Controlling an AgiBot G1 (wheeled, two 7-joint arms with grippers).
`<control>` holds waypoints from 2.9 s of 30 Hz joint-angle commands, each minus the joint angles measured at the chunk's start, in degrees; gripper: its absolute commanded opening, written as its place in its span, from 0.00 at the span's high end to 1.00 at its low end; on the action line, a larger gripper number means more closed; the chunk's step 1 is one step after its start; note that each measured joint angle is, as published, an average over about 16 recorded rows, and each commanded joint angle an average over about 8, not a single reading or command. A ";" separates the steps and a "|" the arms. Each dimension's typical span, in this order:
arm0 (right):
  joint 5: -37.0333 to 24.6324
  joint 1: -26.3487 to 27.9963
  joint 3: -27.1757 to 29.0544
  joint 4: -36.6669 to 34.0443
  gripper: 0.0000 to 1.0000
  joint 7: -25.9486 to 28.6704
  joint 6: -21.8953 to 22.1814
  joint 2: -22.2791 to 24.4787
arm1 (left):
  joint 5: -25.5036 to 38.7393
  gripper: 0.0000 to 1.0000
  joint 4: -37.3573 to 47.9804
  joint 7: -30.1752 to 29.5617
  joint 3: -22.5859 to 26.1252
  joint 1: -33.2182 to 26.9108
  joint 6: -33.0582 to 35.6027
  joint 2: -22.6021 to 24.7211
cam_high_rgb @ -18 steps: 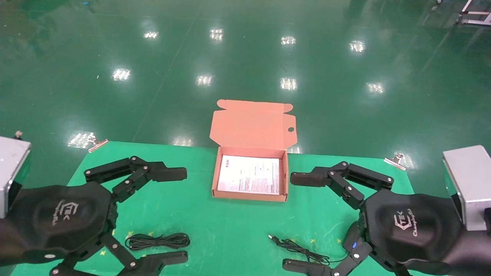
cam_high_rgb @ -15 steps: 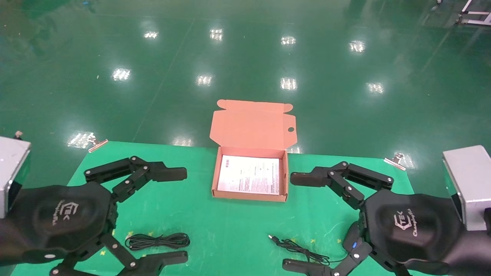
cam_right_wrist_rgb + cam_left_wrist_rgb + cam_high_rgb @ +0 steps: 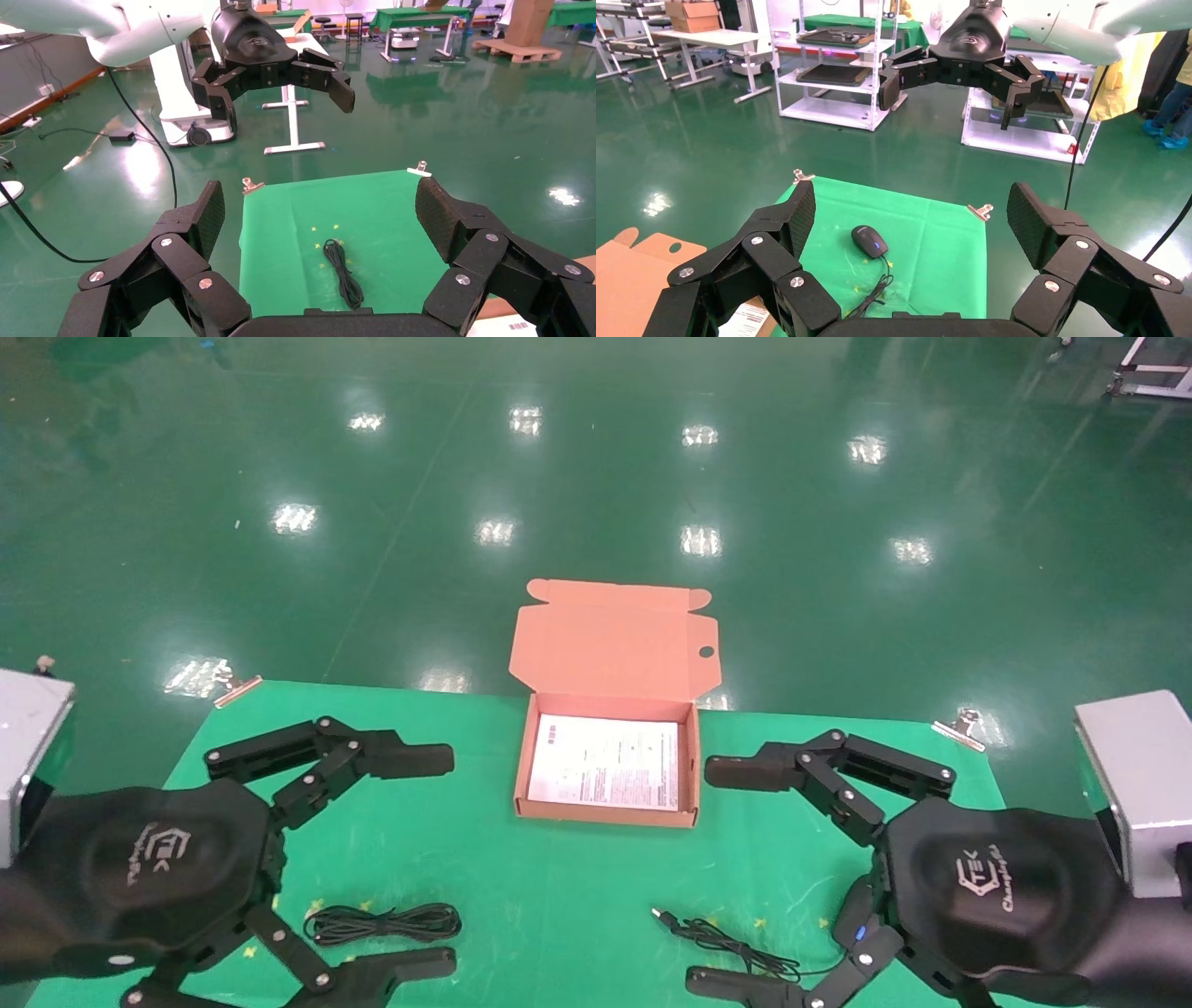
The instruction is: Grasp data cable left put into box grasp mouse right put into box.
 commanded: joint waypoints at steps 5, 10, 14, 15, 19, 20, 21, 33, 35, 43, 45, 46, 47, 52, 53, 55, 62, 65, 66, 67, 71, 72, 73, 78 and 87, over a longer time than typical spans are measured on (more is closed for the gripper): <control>0.02 -0.01 0.01 -0.01 0.00 -0.01 -0.01 0.00 | -0.23 0.00 0.20 0.05 -0.17 0.06 -0.20 0.09; -0.26 0.02 0.14 -0.06 0.00 -0.34 0.22 0.26 | 1.18 0.00 0.65 0.14 0.36 -0.35 -0.69 0.18; -4.11 1.36 -1.16 0.95 0.00 -0.22 -0.52 1.40 | 6.71 0.00 -0.12 -1.72 3.11 -2.36 0.04 -0.22; -5.92 2.18 -1.90 1.37 0.00 -0.12 -1.00 1.70 | 8.69 0.00 -0.48 -2.45 4.13 -3.27 0.40 -0.19; -15.01 7.42 -6.51 2.92 0.00 -0.31 -3.42 1.90 | 17.90 0.00 -2.00 -4.55 8.92 -8.06 2.32 0.76; -17.59 9.14 -8.24 3.18 0.00 -0.68 -3.99 1.68 | 20.31 0.00 -2.29 -4.56 10.21 -9.45 2.76 1.28; -20.14 10.94 -10.15 3.36 0.00 -1.15 -4.49 1.37 | 22.67 0.00 -2.54 -4.37 11.48 -10.83 3.14 1.85; -43.81 29.93 -37.95 3.59 0.00 -5.50 -4.87 -4.31 | 47.17 0.00 -3.19 -1.13 24.09 -19.99 1.51 8.10; -46.68 31.32 -40.89 3.59 0.00 -5.21 -4.22 -5.38 | 50.52 0.00 -3.05 -1.60 25.63 -20.13 0.90 9.13; -55.97 30.94 -46.10 3.62 0.00 -0.84 1.08 -8.61 | 63.24 0.00 -1.82 -5.39 30.50 -19.33 -3.14 13.54; -58.00 30.06 -46.60 3.57 0.00 0.53 2.84 -9.11 | 65.96 0.00 -0.92 -6.44 31.32 -18.75 -4.64 14.58; -58.95 29.56 -46.81 3.53 0.00 1.19 3.75 -9.34 | 67.08 0.00 -0.22 -6.99 31.63 -18.42 -5.41 15.10; -59.89 29.03 -47.02 3.48 0.00 1.83 4.69 -9.57 | 68.09 0.00 0.61 -7.52 31.89 -18.11 -6.21 15.62; -64.34 26.34 -48.03 2.97 0.00 4.68 9.06 -10.86 | 71.39 0.00 6.21 -9.01 32.58 -17.48 -9.57 18.27; -65.15 25.79 -48.21 2.77 0.00 5.31 9.90 -11.21 | 71.62 0.00 7.81 -9.23 32.59 -17.51 -10.06 18.89; -66.60 24.78 -48.52 2.24 0.00 6.62 11.46 -11.94 | 71.94 0.00 11.12 -9.33 32.60 -17.79 -10.92 20.14; -69.83 22.25 -48.92 -2.04 0.00 10.54 16.27 -15.48 | 71.31 0.00 24.91 -7.38 32.17 -19.86 -13.42 24.89; -70.37 21.76 -48.95 -5.13 0.00 11.24 17.84 -17.51 | 70.56 0.00 31.14 -5.98 31.75 -20.91 -14.46 26.71; -70.48 21.66 -48.96 -6.31 0.00 11.31 18.34 -18.28 | 70.22 0.00 33.31 -5.50 31.56 -21.26 -14.81 27.29; -70.51 21.58 -48.95 -7.49 0.00 11.29 18.80 -19.04 | 70.00 0.00 35.28 -4.88 31.43 -21.63 -15.17 27.84; -69.92 21.58 -48.75 -12.71 0.00 10.26 20.38 -22.07 | 69.51 0.00 42.25 -1.67 31.10 -23.11 -16.81 29.85; -69.67 21.63 -48.69 -14.09 0.00 9.74 20.73 -22.80 | 69.31 0.00 43.86 -0.84 30.99 -23.44 -17.13 30.30; -69.34 21.68 -48.61 -15.48 0.00 9.20 21.05 -23.51 | 69.11 0.00 45.38 0.02 30.89 -23.76 -17.43 30.72; -68.03 21.96 -48.37 -21.89 0.00 5.81 22.35 -26.49 | 68.04 0.17 51.74 4.40 30.35 -24.94 -18.48 32.29; -67.32 21.38 -48.38 -27.18 1.00 1.47 24.81 -28.91 | 67.27 1.00 57.82 8.89 29.86 -26.11 -19.39 33.70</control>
